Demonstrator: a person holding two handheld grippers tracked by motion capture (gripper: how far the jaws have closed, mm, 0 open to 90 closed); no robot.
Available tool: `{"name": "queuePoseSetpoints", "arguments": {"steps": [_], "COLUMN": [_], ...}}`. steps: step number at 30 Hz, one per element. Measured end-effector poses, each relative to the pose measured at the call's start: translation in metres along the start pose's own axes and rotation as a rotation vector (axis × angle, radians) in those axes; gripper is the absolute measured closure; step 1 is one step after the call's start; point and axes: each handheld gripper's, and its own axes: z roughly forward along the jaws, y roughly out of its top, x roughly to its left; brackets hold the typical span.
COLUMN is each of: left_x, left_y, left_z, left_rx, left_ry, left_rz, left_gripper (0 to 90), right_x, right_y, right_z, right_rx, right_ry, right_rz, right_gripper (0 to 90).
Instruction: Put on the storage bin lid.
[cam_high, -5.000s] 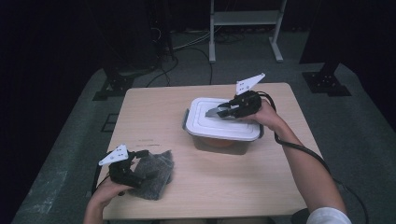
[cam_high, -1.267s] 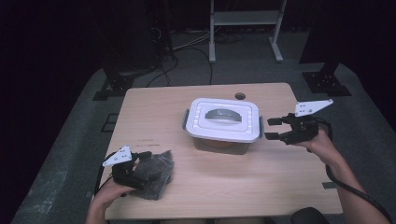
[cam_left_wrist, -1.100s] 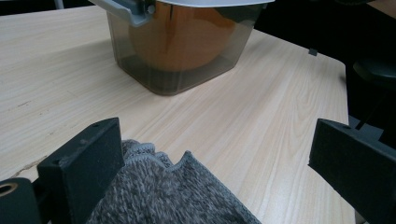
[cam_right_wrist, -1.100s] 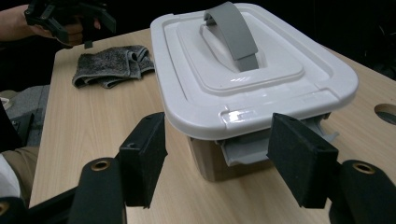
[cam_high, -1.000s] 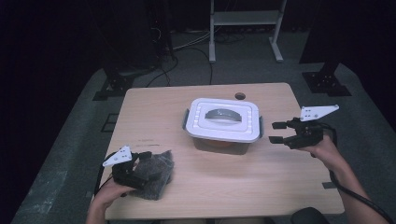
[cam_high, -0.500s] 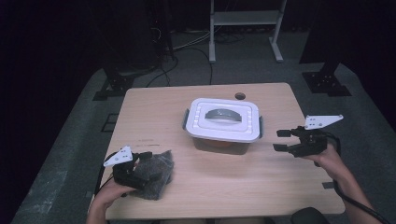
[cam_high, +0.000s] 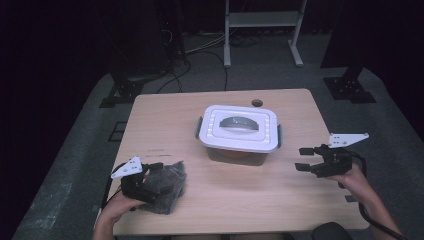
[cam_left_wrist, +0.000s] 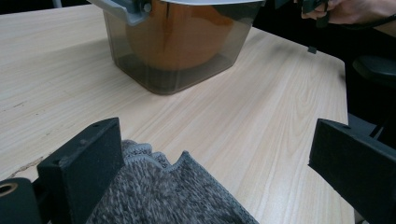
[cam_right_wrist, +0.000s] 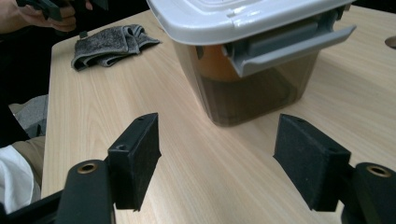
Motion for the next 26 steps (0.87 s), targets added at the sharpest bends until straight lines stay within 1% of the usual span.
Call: {"name": "queuePoseSetpoints", "arguments": {"steps": [8,12,17,26], "left_x": [0.000,-0.001,-0.001,0.000], "left_y": [0.001,0.002,0.002,0.002], "left_z": [0.001,0.000,0.001,0.002], "left_rx": [-0.003,-0.010,-0.012,-0.010], "left_ry": [-0.004,-0.007,-0.009,-0.007], "left_rz": [0.001,0.002,0.000,0.000], "left_gripper": [2.1,2.1,2.1,2.1], "right_x": [0.003,0.004,0.005,0.007], "right_y": [-0.010,-0.019,-0.025,-0.031], "right_z": [-0.003,-0.004,-0.005,-0.006], "right_rx": [-0.004,0.000,0.005,0.003], "right_ry": [-0.010,-0.016,-0.019,-0.019], "right_rz": [0.023,0.047,0.058,0.062], "right_gripper": [27.6,27.1,27.0,26.8]}}
